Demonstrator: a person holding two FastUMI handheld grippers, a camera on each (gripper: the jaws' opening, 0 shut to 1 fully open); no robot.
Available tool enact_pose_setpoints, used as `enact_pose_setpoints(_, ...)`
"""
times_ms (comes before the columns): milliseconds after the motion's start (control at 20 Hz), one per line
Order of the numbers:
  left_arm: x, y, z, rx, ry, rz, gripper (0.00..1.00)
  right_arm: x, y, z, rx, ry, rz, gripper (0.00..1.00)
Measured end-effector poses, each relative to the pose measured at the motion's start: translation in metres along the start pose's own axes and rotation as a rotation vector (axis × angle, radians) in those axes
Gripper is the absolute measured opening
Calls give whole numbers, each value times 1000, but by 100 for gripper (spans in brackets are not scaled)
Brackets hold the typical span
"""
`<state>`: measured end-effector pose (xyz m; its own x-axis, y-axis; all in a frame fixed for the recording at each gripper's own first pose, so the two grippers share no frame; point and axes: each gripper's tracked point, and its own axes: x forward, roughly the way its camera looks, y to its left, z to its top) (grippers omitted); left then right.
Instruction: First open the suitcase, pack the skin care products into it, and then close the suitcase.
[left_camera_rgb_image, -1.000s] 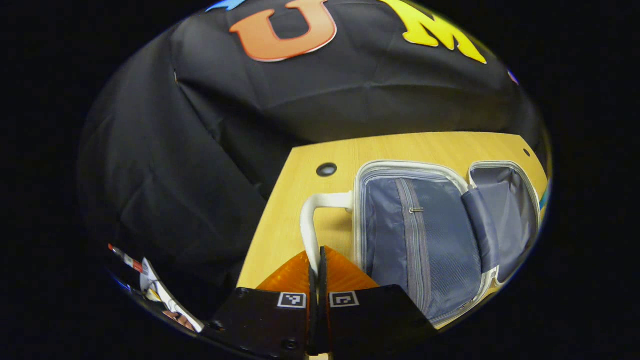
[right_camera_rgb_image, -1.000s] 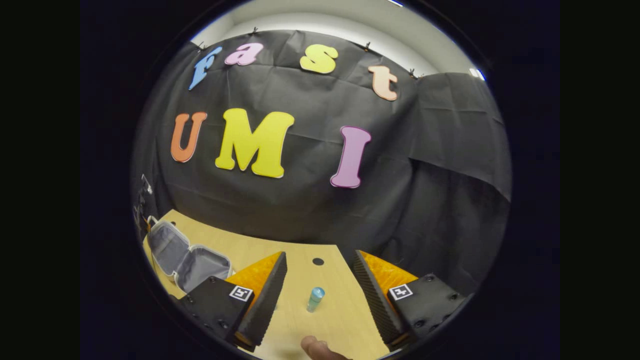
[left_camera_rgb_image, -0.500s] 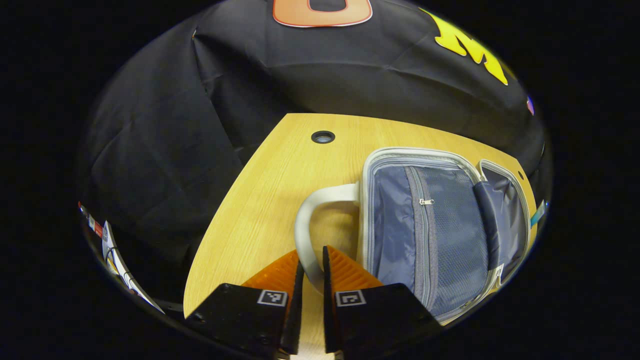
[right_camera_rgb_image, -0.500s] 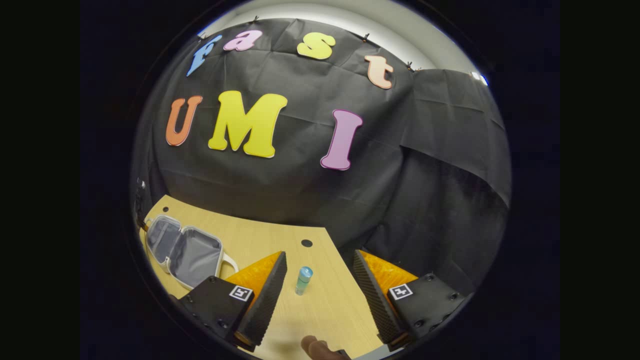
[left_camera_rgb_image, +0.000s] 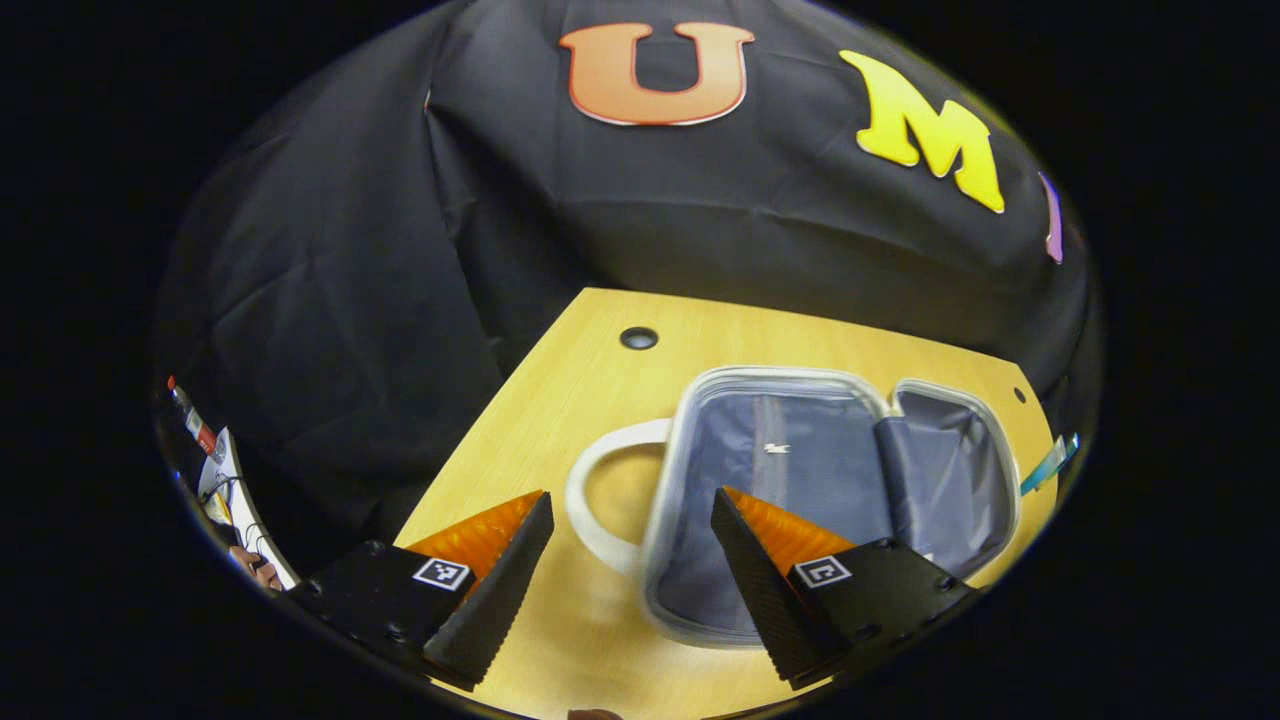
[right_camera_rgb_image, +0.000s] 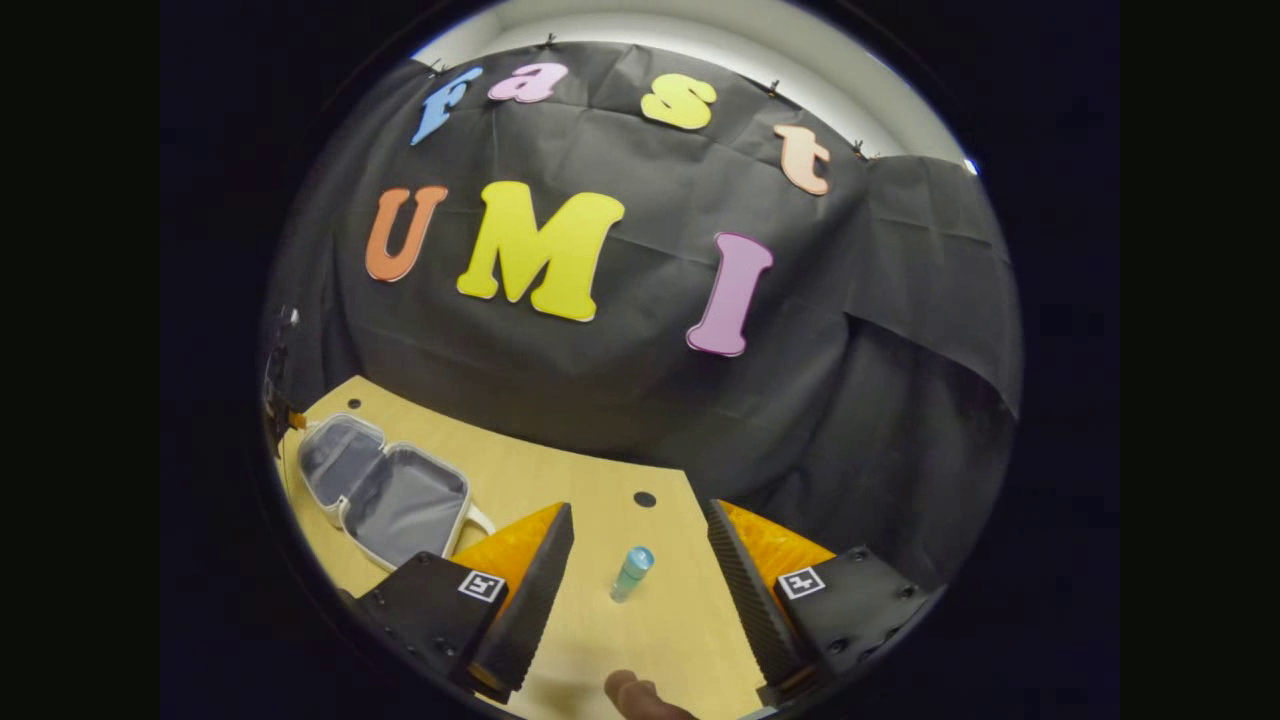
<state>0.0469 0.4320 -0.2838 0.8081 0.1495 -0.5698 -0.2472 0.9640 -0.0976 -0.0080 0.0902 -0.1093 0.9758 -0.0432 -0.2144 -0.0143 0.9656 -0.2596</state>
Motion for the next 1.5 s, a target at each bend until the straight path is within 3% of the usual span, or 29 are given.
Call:
enact_pose_setpoints(350, -56, -138, 38, 73, -166, -145, 100, 14, -21, -12, 23, 0, 75, 80)
enact_pose_setpoints(700, -98, -290, 32, 171, -240, -337, 100, 27, -55, -36, 42, 32, 93, 80)
enact_pose_setpoints(1200, -119, -475, -43, 306, -147, -625, 100, 44, -98, -76, 27, 96, 88, 80)
enact_pose_setpoints(1300, -112, -504, -55, 315, -130, -654, 100, 47, -103, -87, 14, 117, 92, 80)
enact_pose_setpoints(1500, -73, -536, -90, 304, -72, -622, 100, 55, -111, -115, -13, 175, 109, 80)
